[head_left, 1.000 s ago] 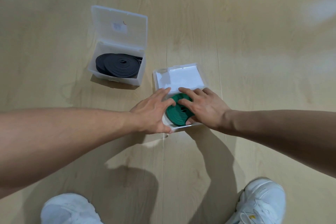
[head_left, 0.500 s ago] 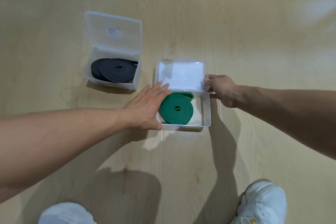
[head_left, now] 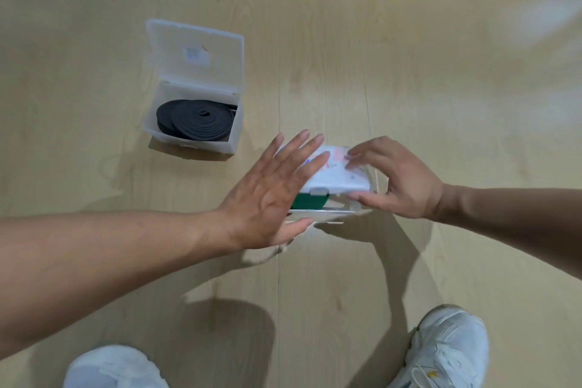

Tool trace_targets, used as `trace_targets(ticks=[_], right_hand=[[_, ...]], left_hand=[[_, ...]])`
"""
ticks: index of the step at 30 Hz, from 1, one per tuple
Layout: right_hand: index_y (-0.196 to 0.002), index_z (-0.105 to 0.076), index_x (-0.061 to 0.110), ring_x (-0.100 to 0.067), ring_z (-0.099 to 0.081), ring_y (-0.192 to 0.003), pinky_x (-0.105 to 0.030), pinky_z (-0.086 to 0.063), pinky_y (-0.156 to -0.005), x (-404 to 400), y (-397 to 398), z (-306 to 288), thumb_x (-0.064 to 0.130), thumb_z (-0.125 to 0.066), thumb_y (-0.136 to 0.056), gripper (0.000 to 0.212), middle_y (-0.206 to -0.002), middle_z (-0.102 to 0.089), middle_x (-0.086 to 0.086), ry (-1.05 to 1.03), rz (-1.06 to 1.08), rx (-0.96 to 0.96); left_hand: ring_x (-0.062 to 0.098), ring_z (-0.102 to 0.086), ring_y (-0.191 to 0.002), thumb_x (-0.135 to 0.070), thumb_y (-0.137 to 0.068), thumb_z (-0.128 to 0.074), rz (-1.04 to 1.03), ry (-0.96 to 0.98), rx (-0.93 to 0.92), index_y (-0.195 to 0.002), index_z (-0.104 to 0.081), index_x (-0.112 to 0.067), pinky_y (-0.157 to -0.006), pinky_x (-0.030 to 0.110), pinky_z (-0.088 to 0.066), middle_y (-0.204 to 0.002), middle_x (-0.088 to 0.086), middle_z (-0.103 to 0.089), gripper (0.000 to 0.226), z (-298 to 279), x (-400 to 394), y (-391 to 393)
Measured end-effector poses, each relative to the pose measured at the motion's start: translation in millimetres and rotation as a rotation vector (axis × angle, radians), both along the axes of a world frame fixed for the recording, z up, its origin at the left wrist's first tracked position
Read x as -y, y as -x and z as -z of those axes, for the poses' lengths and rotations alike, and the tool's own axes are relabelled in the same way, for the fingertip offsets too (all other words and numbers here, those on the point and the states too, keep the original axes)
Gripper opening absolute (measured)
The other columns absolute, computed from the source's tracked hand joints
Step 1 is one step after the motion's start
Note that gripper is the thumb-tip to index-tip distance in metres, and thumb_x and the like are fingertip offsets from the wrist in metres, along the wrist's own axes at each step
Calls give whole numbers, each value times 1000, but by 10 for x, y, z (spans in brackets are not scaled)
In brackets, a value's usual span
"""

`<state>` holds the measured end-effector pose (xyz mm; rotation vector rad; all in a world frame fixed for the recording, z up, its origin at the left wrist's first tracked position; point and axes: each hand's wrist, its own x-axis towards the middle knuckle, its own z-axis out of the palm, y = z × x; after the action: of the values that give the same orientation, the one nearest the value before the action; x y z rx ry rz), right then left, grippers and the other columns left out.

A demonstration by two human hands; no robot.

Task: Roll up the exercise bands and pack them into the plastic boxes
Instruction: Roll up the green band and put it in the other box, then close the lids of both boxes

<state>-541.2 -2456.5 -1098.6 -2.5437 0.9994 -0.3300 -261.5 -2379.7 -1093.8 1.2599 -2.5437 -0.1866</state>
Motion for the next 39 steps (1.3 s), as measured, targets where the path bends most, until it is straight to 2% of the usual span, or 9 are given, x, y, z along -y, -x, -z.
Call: trace_targets(ticks=[2,5,9,15,22,26,31,35,39], right_hand=[[-110,-71,13,-29,-62,-109,-41,-49,-92,-105,-11,81,64,-64,-84,57,-123,-66,-7,25,-82,-70],[-110,-67,19,-31,-58,-120,-42,-47,-98,-240,-94,182,63,-62,-85,51,-131,-61,-6,34,-110,-170],[-110,-62,22,-29,-50,-130,-42,-42,-104,-294,-256,204,62,-61,-86,47,-138,-56,-6,16,-82,-200],[-105,-65,20,-31,-55,-124,-42,-43,-101,-298,-389,182,46,-66,-92,29,-133,-59,-7,36,-167,-180],[-94,-81,25,-22,-68,-110,-38,-58,-85,-309,-408,204,32,-75,-90,10,-116,-74,6,133,-296,-157],[-108,-71,19,-27,-61,-119,-43,-52,-96,-347,-437,182,37,-73,-89,26,-126,-67,-1,144,-296,-174],[-118,-56,20,-41,-45,-137,-57,-38,-112,-206,-705,166,64,-75,-70,68,-150,-46,-15,138,-137,-424],[-113,-52,17,-46,-49,-130,-60,-40,-107,-101,-874,194,67,-67,-63,72,-153,-41,-19,58,-111,-476],[-113,-50,17,-41,-49,-125,-56,-38,-108,97,-865,147,64,-69,-61,72,-155,-37,-16,29,-82,-541]], left_hand=[[30,-8,-158,-63,-83,-67,-75,-163,73,-160,-20,-7,-126,52,-15,-170,14,-15,107,95,-40,1],[23,8,-158,-69,-88,-56,-125,-367,226,-163,-4,-14,-128,45,-2,-172,8,2,106,278,-110,-91],[28,-1,-158,-66,-85,-57,-43,-255,329,-163,-10,-15,-126,41,-2,-171,11,-5,104,379,-136,-229],[24,10,-158,-59,-85,-60,-20,-240,363,-163,0,-16,-125,38,7,-171,11,4,107,402,-130,-264],[25,16,-157,-54,-87,-59,-7,-270,367,-163,6,-19,-126,40,4,-171,8,11,106,438,-140,-286],[22,22,-156,-54,-89,-57,10,-294,324,-162,11,-21,-127,38,10,-170,6,16,105,434,-109,-288],[22,12,-158,-55,-83,-66,-78,-243,243,-163,0,-17,-126,37,10,-172,7,5,111,319,84,-438],[18,29,-153,-74,-74,-69,-141,-356,313,-159,18,-25,-125,38,16,-167,-1,27,132,236,302,-696],[19,26,-154,-54,-85,-71,-436,-369,274,-159,19,-24,-125,37,16,-168,1,25,120,205,354,-910]])
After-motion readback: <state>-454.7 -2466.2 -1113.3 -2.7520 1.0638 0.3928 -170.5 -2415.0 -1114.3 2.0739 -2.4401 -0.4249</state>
